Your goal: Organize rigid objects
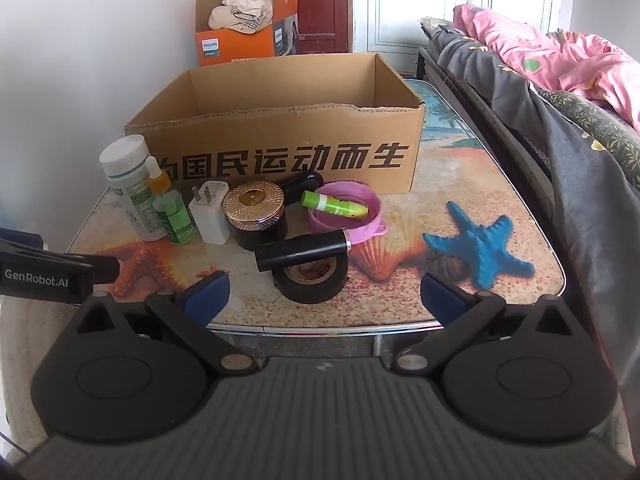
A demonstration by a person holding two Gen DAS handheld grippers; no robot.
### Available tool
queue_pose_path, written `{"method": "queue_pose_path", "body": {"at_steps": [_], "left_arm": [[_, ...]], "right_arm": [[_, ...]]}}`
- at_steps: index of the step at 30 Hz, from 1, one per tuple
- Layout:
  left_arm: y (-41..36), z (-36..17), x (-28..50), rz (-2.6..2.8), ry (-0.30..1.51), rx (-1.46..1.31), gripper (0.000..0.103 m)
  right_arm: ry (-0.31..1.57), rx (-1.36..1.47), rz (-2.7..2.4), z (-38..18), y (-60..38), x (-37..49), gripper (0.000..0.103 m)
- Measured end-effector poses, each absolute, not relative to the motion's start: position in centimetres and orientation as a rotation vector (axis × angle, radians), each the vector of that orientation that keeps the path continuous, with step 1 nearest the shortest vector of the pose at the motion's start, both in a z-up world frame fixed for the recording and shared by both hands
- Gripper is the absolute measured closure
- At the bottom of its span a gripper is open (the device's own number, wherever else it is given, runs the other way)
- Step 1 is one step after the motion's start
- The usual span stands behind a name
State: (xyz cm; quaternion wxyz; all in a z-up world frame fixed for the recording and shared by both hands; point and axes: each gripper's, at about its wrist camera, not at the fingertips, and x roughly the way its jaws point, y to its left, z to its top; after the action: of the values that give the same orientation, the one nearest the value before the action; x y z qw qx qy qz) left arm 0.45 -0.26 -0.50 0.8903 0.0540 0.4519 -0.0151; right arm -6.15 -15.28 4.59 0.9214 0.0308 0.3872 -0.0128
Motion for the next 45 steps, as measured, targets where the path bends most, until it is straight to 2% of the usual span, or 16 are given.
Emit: {"method": "queue_pose_path", "body": {"at_steps": [45], "left_arm": [[0.5,-1.3,0.7,0.009,0.957,0.104,0.001]], "right_arm": [[0.786,0.055,-0.016,5.7,-14.4,-5.8,0.001]]}}
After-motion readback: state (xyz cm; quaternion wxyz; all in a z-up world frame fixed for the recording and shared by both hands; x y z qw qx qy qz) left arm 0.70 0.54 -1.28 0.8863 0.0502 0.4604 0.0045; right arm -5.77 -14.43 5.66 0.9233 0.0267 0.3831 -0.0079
